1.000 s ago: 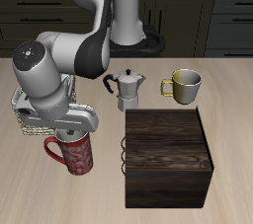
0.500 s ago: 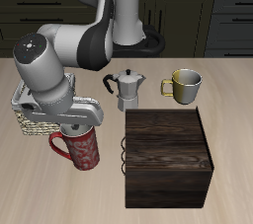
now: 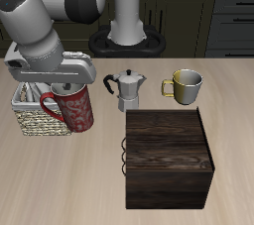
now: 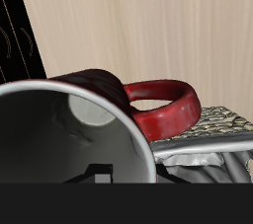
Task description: Place the red mug in the basket
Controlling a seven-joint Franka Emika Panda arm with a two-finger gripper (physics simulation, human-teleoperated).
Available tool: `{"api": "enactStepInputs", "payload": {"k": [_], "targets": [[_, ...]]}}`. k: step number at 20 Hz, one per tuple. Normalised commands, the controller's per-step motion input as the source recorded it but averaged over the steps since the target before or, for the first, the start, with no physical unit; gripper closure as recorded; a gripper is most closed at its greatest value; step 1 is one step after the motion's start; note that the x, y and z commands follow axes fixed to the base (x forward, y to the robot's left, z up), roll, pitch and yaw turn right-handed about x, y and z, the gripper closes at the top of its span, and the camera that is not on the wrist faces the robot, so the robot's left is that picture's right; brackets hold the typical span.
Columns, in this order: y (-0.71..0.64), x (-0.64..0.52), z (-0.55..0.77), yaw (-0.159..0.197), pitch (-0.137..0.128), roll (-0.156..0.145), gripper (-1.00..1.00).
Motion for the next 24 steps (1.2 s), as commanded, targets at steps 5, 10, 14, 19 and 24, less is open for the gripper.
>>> {"api": "enactStepInputs", "payload": {"k": [5, 10, 14, 19, 24], "targets": [[0.09, -0.54, 0.42, 0.052, -0.089, 0.017, 1.00], [0.01, -0.49, 0.51, 0.018, -0.089, -0.004, 1.00], [-0.03, -0.36, 0.26, 0.020, -0.045, -0.019, 1.00], [-0.02, -0.53, 0.17, 0.027, -0.038, -0.010, 1.00], [-0.12, -0.40, 0.00, 0.011, -0.031, -0.023, 1.00]]}}
